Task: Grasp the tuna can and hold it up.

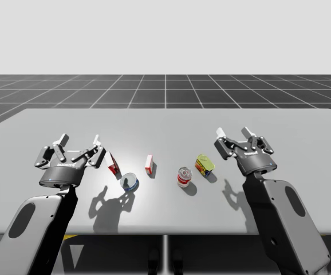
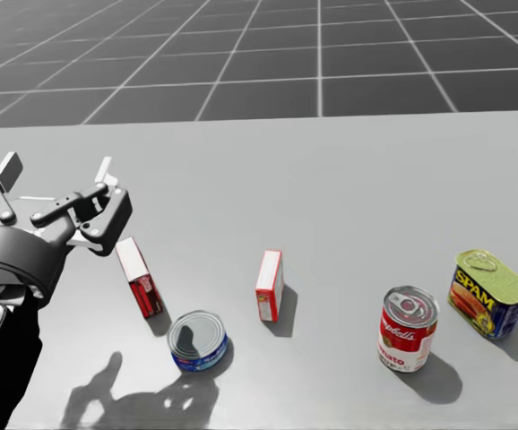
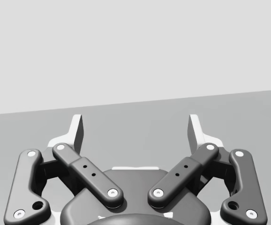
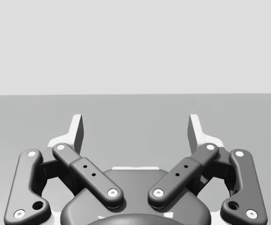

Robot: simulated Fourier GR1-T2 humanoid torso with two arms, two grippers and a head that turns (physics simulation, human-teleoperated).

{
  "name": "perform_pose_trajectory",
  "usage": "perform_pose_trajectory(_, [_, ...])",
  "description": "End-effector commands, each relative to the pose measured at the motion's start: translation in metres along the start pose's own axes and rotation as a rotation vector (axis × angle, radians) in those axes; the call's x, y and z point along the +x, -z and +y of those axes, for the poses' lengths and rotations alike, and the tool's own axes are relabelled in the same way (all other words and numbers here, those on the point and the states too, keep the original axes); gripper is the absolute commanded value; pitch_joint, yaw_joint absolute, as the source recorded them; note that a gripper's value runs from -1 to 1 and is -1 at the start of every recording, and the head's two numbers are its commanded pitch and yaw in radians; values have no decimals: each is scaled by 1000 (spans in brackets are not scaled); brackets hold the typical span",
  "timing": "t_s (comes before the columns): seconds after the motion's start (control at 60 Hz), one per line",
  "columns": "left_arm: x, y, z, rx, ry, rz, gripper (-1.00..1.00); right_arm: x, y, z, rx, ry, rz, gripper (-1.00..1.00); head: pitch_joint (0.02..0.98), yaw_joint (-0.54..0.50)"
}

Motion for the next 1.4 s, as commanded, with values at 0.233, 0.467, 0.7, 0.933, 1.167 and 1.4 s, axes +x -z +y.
perform_pose_trajectory(0.233, [0,0,0,-2,2,1,-1000,-3,1,3,-3,-21,17,-1000,851,263])
perform_pose_trajectory(0.467, [1,1,0,-15,-10,9,-1000,-6,2,5,14,-37,19,-1000,879,298])
perform_pose_trajectory(0.7, [25,-18,4,-96,-112,15,-1000,-6,3,3,5,-36,25,-1000,882,284])
perform_pose_trajectory(0.933, [47,-57,7,-246,-128,36,-1000,-7,3,2,1,-37,28,-1000,884,282])
perform_pose_trajectory(1.167, [46,-93,20,-356,-69,127,-1000,-7,4,2,-5,-49,24,-1000,877,283])
perform_pose_trajectory(1.4, [22,-116,28,-459,-50,204,-1000,-6,4,1,9,-38,12,-1000,881,281])
